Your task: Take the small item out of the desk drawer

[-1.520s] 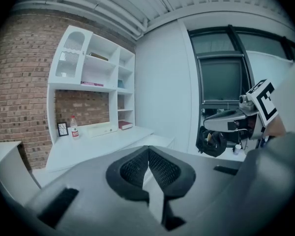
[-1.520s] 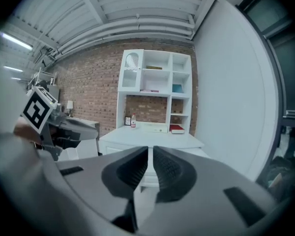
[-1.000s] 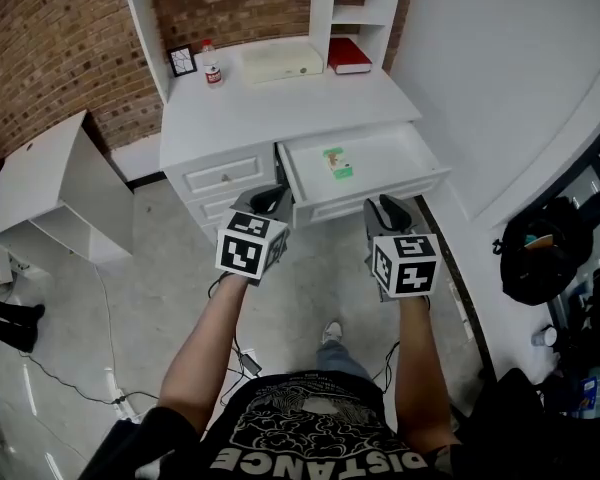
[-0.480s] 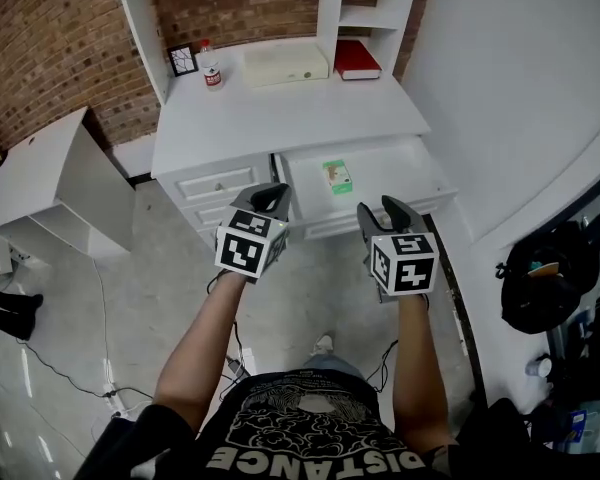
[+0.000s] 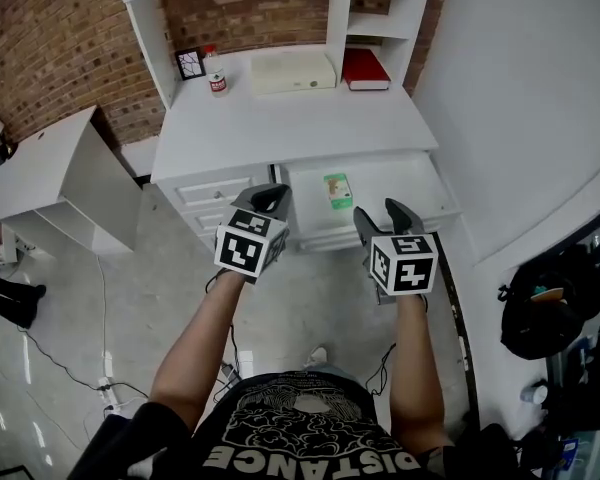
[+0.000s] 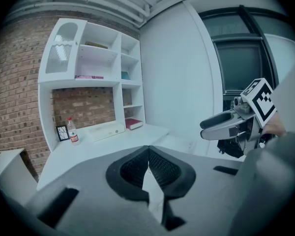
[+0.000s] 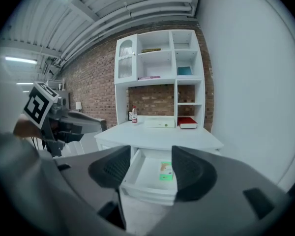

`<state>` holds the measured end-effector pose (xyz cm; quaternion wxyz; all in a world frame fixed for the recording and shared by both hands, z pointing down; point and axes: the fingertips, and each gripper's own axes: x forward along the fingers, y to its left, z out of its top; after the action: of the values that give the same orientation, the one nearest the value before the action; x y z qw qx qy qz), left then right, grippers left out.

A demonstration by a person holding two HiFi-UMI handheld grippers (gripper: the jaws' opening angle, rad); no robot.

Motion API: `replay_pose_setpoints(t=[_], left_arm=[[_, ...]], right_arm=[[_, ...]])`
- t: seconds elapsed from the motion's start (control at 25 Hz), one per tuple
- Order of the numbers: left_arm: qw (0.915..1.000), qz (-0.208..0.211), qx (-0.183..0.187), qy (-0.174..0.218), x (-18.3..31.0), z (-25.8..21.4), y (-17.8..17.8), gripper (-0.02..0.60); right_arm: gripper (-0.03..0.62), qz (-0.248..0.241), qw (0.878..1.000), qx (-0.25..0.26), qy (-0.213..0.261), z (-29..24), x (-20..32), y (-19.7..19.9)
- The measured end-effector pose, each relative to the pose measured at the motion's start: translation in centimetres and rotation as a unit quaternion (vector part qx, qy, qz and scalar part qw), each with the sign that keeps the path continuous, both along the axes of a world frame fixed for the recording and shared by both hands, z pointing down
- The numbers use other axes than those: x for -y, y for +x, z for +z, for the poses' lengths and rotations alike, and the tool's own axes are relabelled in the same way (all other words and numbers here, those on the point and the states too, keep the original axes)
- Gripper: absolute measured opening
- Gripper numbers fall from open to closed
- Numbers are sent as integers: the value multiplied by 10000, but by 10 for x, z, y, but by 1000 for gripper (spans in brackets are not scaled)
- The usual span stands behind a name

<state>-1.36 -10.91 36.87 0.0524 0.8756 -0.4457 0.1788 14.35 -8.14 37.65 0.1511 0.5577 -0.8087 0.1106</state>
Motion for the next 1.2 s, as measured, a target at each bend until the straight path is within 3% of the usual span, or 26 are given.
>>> replay_pose_setpoints(t=[0.72, 1.2], left_arm=[[9991, -421, 90, -56, 34, 6, 36, 8], [9976, -673, 18, -158, 56, 21, 14, 8]], right_arm=[[348, -610, 9972, 135, -409, 26, 41, 23], [371, -616, 9945, 286, -802, 56, 69, 15]])
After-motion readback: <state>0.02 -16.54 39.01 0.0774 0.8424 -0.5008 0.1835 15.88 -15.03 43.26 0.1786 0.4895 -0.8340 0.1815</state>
